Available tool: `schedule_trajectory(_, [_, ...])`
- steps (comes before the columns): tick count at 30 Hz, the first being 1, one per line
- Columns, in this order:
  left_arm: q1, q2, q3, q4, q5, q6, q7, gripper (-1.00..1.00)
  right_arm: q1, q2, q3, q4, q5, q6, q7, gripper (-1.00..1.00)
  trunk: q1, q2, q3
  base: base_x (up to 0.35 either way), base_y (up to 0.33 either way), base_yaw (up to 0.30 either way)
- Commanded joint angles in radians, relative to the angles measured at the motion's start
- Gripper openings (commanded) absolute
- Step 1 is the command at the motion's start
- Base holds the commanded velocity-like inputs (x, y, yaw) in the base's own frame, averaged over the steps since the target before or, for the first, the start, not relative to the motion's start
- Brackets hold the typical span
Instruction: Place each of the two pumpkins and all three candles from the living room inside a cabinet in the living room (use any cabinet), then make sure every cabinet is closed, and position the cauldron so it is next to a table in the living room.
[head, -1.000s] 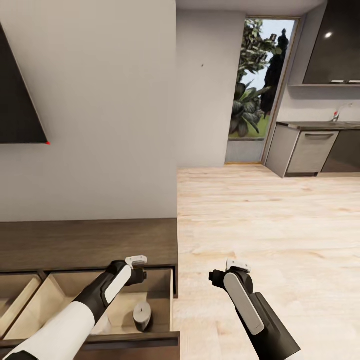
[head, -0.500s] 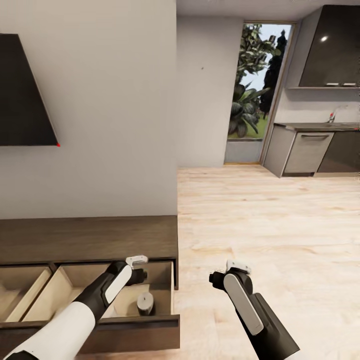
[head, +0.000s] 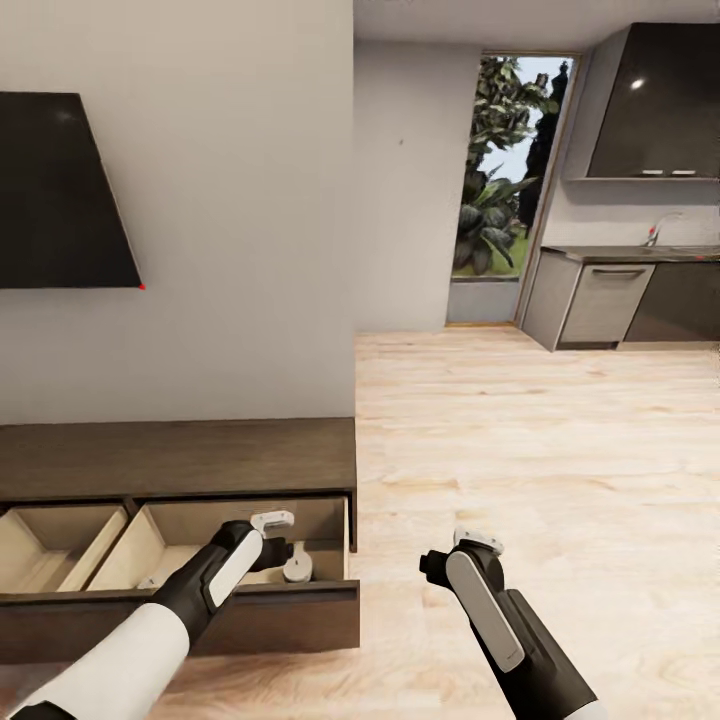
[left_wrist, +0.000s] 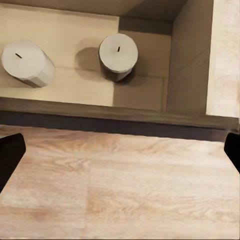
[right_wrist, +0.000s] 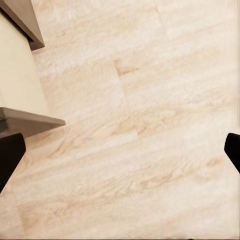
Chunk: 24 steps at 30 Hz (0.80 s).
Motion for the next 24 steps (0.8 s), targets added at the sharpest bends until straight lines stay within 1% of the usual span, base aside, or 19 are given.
schedule_trajectory(1, [-0.001,0.002,-0.006,-0.002,0.011,0.001,0.009,1.00,-0.001,0.000,0.001,-0.001,-0.009,0.003,-0.010,1.00,-0.001,-0.001,-0.001,-0.315,0.000,0.000])
schedule_trajectory(12, [-0.001,0.004,-0.006,-0.002,0.010,0.001,0.009,1.00,-0.001,0.000,0.001,-0.001,-0.009,0.003,-0.011,1.00,-0.001,-0.001,-0.001,-0.314,0.000,0.000])
schedule_trajectory(16, [-0.001,0.010,-0.006,-0.003,0.008,0.001,0.008,1.00,-0.001,0.000,0.001,-0.001,-0.009,0.003,-0.010,1.00,-0.001,-0.001,-0.001,-0.275,0.000,0.000])
schedule_trajectory(18, [-0.001,0.017,0.001,-0.003,0.008,0.001,0.008,1.00,-0.001,0.000,0.001,-0.001,-0.009,0.003,-0.010,1.00,-0.001,-0.001,-0.001,-0.221,0.000,0.000])
schedule_trajectory(19, [-0.001,0.021,0.009,-0.003,0.008,0.001,0.008,1.00,-0.001,0.000,0.001,-0.001,-0.009,0.003,-0.010,1.00,-0.001,-0.001,-0.001,-0.265,0.000,0.000])
schedule_trajectory(20, [-0.001,0.026,0.029,-0.003,0.008,0.001,0.007,1.00,-0.001,0.000,0.001,-0.001,-0.009,0.003,-0.010,1.00,-0.001,-0.001,-0.001,-0.295,0.000,0.000])
schedule_trajectory(21, [-0.001,0.027,0.038,-0.003,0.008,0.001,0.006,1.00,-0.001,0.000,0.001,-0.001,-0.009,0.003,-0.010,1.00,-0.001,-0.001,-0.001,-0.301,0.005,0.000])
schedule_trajectory(22, [-0.001,0.029,0.062,-0.004,0.008,0.001,0.005,1.00,-0.001,0.000,0.001,-0.001,-0.009,0.003,-0.010,1.00,-0.001,-0.001,-0.001,-0.311,0.043,0.000])
schedule_trajectory(23, [-0.001,0.030,0.078,-0.006,0.007,0.002,0.004,1.00,-0.001,0.000,0.001,-0.001,-0.009,0.003,-0.010,1.00,-0.001,-0.001,-0.001,-0.308,0.084,0.000])
schedule_trajectory(24, [-0.001,0.030,0.084,-0.006,0.007,0.002,0.004,1.00,-0.001,0.000,0.001,-0.001,-0.009,0.003,-0.010,1.00,-0.001,-0.001,-0.001,-0.302,0.109,0.000])
